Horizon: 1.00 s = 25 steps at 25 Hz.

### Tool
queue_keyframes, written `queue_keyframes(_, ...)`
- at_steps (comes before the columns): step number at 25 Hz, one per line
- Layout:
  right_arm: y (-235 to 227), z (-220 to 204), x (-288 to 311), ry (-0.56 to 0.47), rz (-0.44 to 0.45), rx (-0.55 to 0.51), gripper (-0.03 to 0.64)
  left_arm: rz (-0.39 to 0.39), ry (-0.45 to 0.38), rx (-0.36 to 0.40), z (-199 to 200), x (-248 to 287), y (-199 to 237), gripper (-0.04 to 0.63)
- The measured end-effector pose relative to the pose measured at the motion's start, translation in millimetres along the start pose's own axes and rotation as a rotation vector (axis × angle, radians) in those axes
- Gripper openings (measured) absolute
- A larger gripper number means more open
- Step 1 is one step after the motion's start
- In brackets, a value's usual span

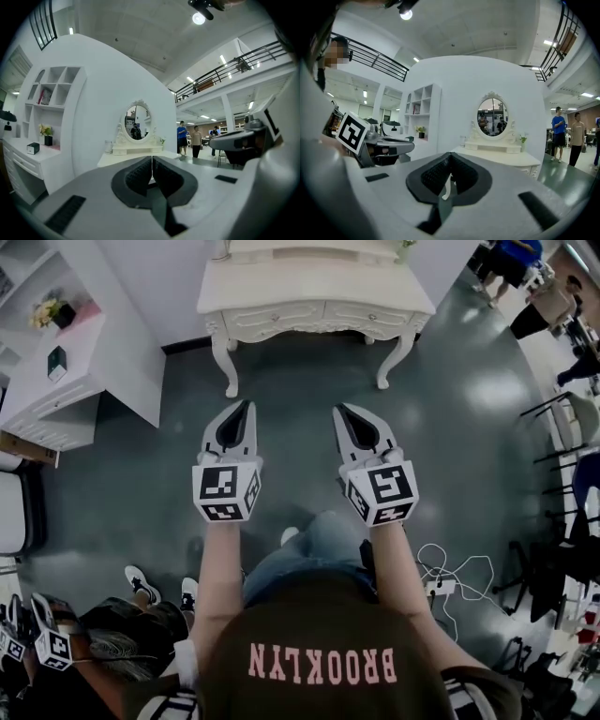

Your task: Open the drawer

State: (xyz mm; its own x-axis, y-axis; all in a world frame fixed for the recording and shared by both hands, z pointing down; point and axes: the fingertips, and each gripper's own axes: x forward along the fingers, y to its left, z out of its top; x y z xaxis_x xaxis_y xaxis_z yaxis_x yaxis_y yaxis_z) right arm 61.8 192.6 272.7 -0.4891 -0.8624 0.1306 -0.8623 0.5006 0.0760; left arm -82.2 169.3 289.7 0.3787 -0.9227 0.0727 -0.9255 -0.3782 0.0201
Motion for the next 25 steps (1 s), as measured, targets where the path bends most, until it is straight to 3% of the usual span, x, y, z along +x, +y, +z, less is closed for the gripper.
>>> queue_keyframes(10,-26,-16,75,0.028,0.048,0.002,-0.004,0.047,0.013,0.002,-6,54,37,0.006)
queue_keyframes(25,-129,-26,248,0.083,0.088,0.048,-0.005,0.126,0.082,-0.042,-17,225,112,0.006)
